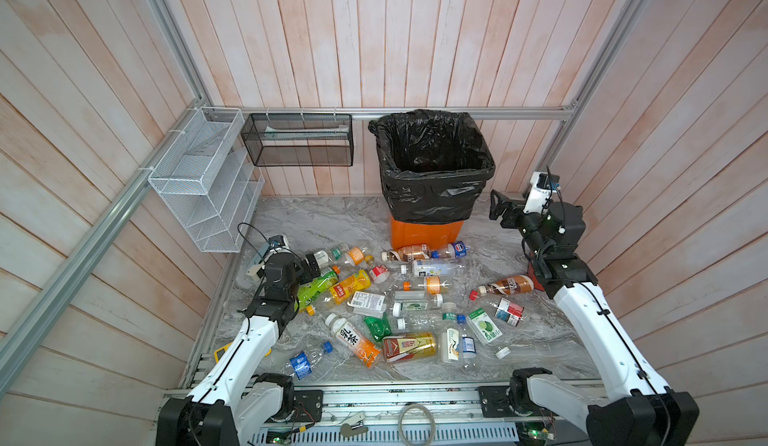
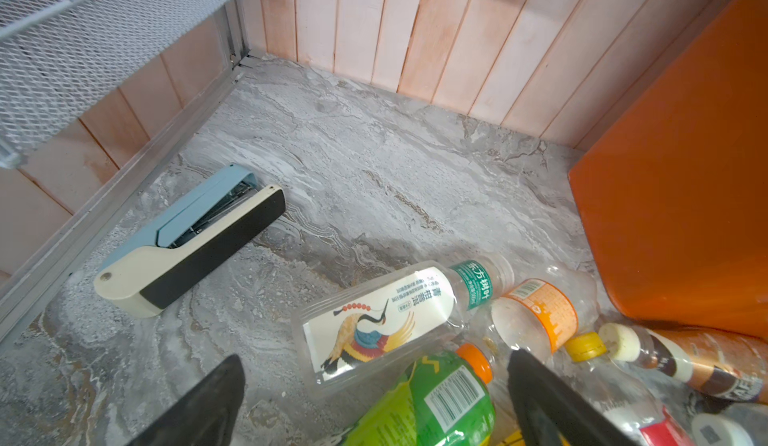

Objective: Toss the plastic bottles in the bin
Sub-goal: 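Lower the right arm toward the floor while the left arm reaches into the pile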

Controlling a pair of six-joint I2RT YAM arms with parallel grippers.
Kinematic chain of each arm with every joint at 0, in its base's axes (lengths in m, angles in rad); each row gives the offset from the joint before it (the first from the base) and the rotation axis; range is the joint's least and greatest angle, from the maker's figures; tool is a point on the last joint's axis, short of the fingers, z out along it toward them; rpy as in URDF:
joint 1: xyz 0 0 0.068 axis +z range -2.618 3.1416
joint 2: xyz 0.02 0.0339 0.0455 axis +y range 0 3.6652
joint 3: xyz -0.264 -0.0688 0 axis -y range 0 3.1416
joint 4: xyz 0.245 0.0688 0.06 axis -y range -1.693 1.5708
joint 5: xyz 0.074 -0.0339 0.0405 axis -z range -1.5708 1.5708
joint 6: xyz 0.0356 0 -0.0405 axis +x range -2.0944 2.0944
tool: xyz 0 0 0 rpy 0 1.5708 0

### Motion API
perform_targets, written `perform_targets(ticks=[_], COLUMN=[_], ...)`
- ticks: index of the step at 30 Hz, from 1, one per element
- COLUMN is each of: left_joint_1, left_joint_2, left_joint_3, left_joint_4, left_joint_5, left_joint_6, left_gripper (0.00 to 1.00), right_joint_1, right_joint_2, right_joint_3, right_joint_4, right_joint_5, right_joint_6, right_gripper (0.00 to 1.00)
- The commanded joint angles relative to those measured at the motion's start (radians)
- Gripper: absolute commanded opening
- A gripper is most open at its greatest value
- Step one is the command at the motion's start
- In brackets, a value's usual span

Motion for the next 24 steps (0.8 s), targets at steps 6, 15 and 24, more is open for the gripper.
perform_targets(ticks=[6, 15, 24], left_joint_1=[-0.199, -0.444, -0.670], left_joint_2=[0.041, 0.137, 0.258], left_joint_3=[0.074, 0.167, 0.293], left_joint_4=[-0.034, -0.068, -0.135], left_joint_5=[-0.041, -0.128, -0.131], left_joint_6=[0.191, 0.355, 0.258], left_gripper=[1.00, 1.00, 1.00], right_joint_1=[-0.038, -0.077, -0.009], right_joint_2=[-0.084, -0.134, -0.220], right_joint_3=[-0.215, -0.349, -0.394], right_joint_4=[-0.008, -0.054, -0.281], right_joint_5=[-0.014, -0.095, 0.021], right_joint_6=[0.084, 0.214, 0.279], right_gripper=[0.99, 0.95, 0.92])
